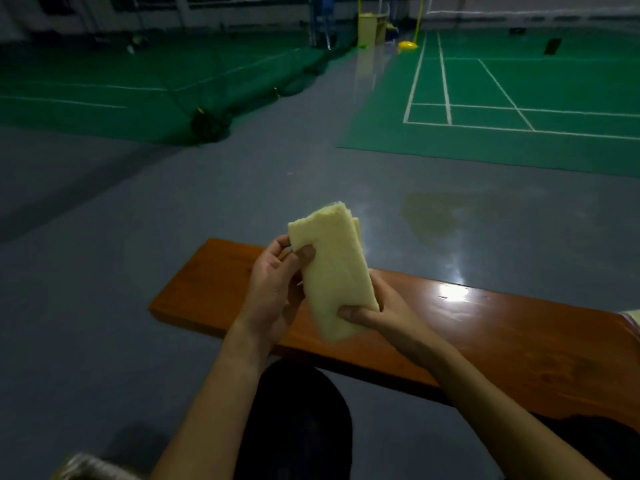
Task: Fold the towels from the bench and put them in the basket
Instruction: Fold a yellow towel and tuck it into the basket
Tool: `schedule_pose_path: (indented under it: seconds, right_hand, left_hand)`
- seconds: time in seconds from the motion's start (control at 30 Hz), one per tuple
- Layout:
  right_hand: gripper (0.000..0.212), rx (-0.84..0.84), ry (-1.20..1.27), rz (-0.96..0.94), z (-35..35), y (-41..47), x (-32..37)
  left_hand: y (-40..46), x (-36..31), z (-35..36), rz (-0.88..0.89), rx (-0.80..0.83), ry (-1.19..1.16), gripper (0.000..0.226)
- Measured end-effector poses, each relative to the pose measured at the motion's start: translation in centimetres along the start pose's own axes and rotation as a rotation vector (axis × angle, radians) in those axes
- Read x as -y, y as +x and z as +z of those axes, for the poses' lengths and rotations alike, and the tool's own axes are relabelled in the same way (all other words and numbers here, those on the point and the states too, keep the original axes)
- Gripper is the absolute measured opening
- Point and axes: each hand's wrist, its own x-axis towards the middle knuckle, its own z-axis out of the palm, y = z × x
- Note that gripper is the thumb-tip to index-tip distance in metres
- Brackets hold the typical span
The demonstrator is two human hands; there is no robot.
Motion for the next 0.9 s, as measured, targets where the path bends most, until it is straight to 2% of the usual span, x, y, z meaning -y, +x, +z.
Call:
schedule_pose_path:
  seconds: [0.13, 0.23, 0.37, 0.57, 0.67, 0.8, 0.9]
  right_hand:
    - [0.08, 0.239, 0.159, 0.059, 6.9, 2.3, 1.5]
    - [0.073, 0.341, 0.181, 0.068, 13.0, 2.8, 1.3]
    - [0.064, 0.405, 0.041, 0.037, 20.2, 2.6, 0.1]
    - [0.049, 0.435, -0.169, -0.069, 29.6, 1.8, -2.0]
    - [0.049, 0.452, -0.209, -0.114, 34.1, 1.3, -3.5]
    - [0.047, 0.526, -0.362, -0.102, 39.3, 0.7, -6.0]
    - [0.05, 0.625, -0.457, -0.02, 42.4, 0.2, -8.8]
  left_hand:
    - [-3.5, -4.5, -4.4, 0.048, -0.084, 0.056, 0.053]
    - [-6.9, -6.8, -9.1, 0.084, -0.207, 0.097, 0.051]
    - [-12.1, -8.3, -16.4, 0.141, -0.392, 0.157, 0.036]
    - [-19.2, -7.9, -26.1, 0.221, -0.706, 0.203, 0.028]
    - [-22.4, -7.0, -30.4, 0.251, -0.86, 0.238, 0.025]
    - [-25.9, -4.8, -35.4, 0.228, -1.024, 0.29, 0.024]
    - [-28.0, -2.5, -38.5, 0.195, -1.114, 0.323, 0.026]
